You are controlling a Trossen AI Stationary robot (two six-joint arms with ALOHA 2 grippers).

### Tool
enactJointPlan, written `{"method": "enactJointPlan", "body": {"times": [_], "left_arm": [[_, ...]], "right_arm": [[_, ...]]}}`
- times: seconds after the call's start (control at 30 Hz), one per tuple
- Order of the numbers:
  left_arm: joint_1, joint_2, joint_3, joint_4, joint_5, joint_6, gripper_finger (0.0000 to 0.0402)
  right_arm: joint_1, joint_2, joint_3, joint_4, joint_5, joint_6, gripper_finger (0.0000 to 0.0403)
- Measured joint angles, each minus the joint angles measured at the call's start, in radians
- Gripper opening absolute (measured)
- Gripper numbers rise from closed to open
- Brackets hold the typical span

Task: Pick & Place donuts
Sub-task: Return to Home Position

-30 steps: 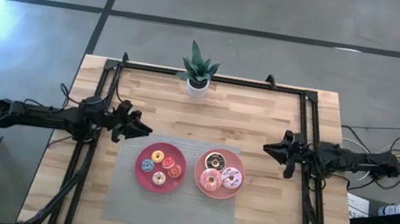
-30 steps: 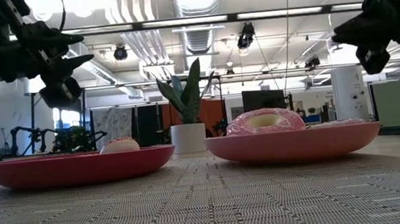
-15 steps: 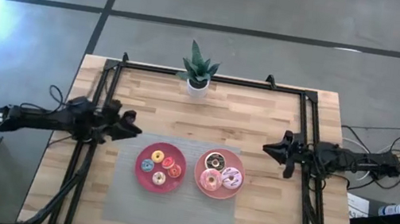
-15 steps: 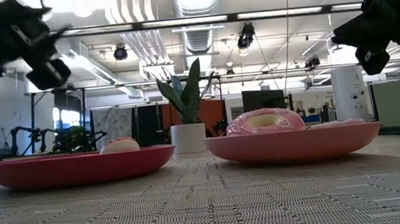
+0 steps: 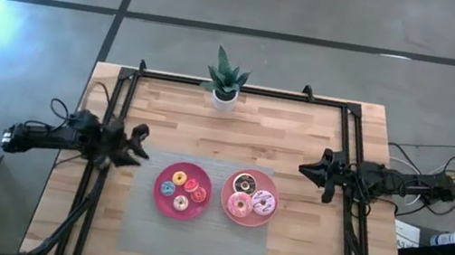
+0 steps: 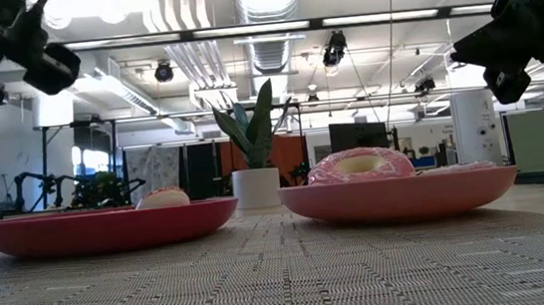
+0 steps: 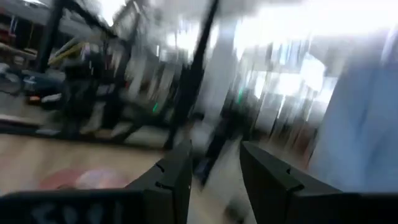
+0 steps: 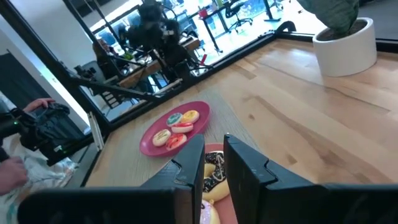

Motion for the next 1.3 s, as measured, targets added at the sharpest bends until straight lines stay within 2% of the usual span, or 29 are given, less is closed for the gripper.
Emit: {"method": "enactJointPlan", "body": {"times": [0.1, 0.17, 0.2, 0.3, 0.37, 1.3], "left_arm": [[-0.023, 0.000, 0.000, -0.178, 0.026, 0.371, 0.0110], [-0.048, 0.000, 0.000, -0.243, -0.007, 0.525, 0.0110], [-0.060, 0.000, 0.000, -0.245, -0.035, 0.552, 0.0110], [-0.085, -0.001, -0.001, -0.256, -0.143, 0.533, 0.0110], [-0.086, -0.001, -0.001, -0.262, -0.178, 0.508, 0.0110], [-0.086, 0.016, -0.002, -0.245, -0.180, 0.459, 0.0110]], "right_arm": [[0.000, 0.000, 0.000, -0.001, 0.001, -0.002, 0.0054], [0.000, 0.000, 0.000, -0.001, 0.001, -0.001, 0.0054], [0.000, 0.001, 0.000, -0.001, 0.001, -0.001, 0.0054], [0.000, 0.000, 0.000, -0.001, 0.001, 0.000, 0.0054], [0.000, 0.001, 0.000, -0.001, 0.001, 0.000, 0.0054], [0.000, 0.000, 0.000, -0.002, 0.000, 0.000, 0.0054]]}}
